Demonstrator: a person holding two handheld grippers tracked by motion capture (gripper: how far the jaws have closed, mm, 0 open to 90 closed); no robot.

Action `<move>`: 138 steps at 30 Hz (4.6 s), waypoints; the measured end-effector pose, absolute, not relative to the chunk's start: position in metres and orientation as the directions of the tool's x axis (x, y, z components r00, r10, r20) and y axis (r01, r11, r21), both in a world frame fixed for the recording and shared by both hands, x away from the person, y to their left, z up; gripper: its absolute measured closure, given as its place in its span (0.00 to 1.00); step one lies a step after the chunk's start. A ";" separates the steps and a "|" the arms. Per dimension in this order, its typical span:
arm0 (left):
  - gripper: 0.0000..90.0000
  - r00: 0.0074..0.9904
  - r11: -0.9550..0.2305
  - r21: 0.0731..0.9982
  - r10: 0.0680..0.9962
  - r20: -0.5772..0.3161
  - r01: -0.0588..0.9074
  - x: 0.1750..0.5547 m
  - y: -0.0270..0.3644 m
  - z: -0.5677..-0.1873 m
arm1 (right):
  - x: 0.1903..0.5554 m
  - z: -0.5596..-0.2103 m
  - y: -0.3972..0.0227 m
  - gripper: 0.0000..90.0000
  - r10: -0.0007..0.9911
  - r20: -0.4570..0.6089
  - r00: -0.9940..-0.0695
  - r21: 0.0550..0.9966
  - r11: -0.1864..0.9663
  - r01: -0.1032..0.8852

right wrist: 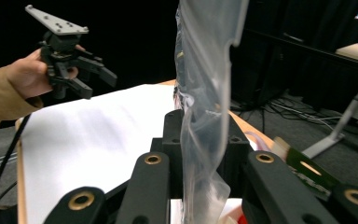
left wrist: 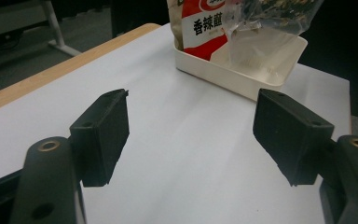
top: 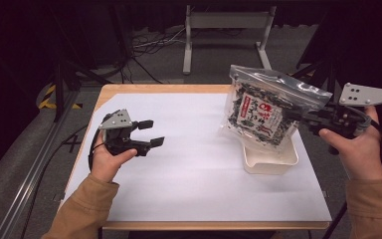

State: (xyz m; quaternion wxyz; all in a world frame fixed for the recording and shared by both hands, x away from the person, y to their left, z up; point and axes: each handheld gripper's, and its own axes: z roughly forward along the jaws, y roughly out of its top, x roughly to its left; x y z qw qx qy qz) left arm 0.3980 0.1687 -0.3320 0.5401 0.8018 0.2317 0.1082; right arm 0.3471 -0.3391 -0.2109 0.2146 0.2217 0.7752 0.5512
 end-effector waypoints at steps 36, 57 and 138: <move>0.30 0.851 -0.290 0.916 0.516 -0.096 0.279 0.407 0.178 -0.342 | 0.360 -0.245 -0.376 0.85 0.761 -0.027 -0.648 0.923 0.268 0.276; 0.29 0.850 -0.282 0.915 0.515 -0.110 0.289 0.406 0.180 -0.342 | 0.371 -0.281 -0.369 0.85 0.766 -0.010 -0.643 0.890 0.300 0.343; 0.26 0.840 -0.299 0.906 0.534 -0.101 0.299 0.330 0.226 -0.384 | 0.300 -0.368 -0.297 0.30 0.704 -0.007 -0.710 0.939 0.249 0.239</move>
